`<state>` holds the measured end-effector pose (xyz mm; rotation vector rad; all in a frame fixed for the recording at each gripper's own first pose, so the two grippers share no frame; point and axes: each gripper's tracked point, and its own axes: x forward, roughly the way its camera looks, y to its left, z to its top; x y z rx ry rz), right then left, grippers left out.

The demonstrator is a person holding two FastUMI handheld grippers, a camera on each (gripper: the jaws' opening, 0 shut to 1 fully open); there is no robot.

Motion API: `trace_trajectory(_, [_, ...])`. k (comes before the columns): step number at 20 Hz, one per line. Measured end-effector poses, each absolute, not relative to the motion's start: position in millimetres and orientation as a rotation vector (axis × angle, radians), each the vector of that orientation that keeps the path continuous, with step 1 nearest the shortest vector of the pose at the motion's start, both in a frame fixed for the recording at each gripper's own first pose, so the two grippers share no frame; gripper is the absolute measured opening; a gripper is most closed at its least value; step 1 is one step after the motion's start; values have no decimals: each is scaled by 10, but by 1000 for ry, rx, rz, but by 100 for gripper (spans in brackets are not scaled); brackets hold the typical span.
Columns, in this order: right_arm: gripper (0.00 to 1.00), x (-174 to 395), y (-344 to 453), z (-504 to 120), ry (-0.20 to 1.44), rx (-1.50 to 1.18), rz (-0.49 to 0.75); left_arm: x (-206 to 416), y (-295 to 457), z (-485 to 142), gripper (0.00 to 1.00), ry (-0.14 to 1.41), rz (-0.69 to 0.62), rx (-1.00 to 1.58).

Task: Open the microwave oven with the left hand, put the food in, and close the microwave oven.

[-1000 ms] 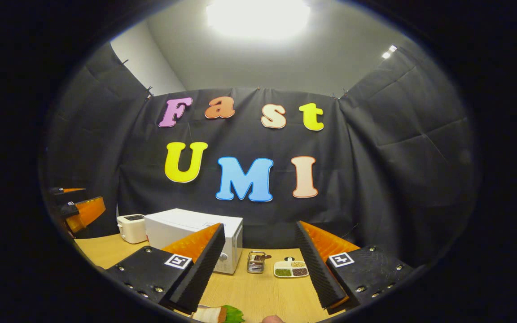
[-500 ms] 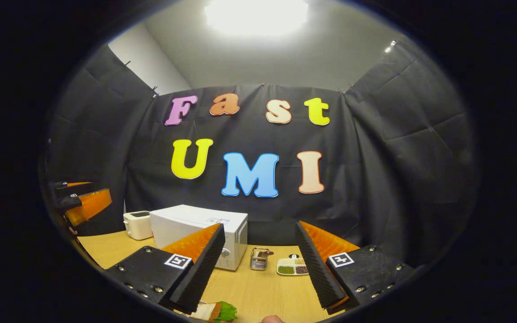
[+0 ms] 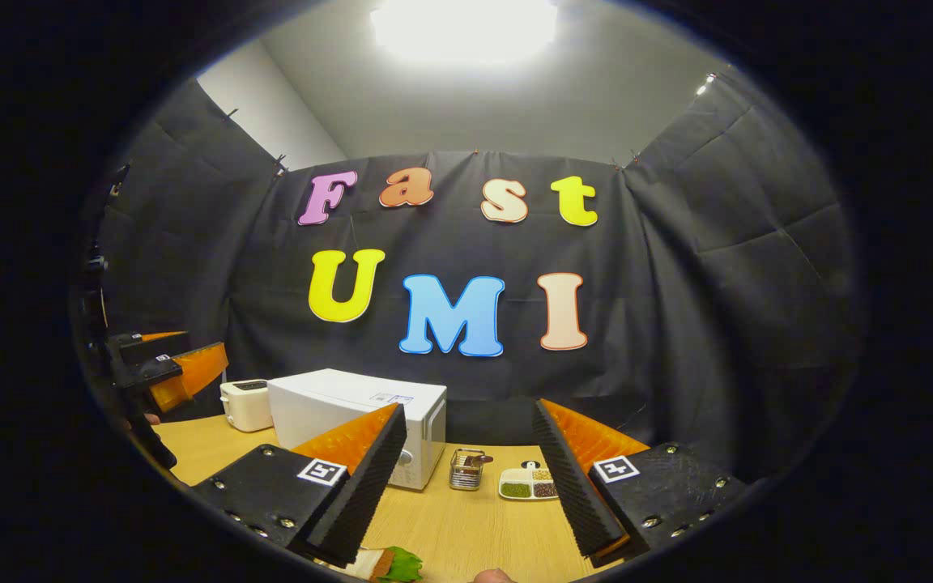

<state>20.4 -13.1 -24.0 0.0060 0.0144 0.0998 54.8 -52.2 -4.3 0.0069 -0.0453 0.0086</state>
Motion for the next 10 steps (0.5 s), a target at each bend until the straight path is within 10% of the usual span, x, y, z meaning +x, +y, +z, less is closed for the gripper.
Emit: trace_trajectory(10, [95, 320, -105, -239, 34, -25, -74, 1724, -760, -768, 96, 33, -142, -36])
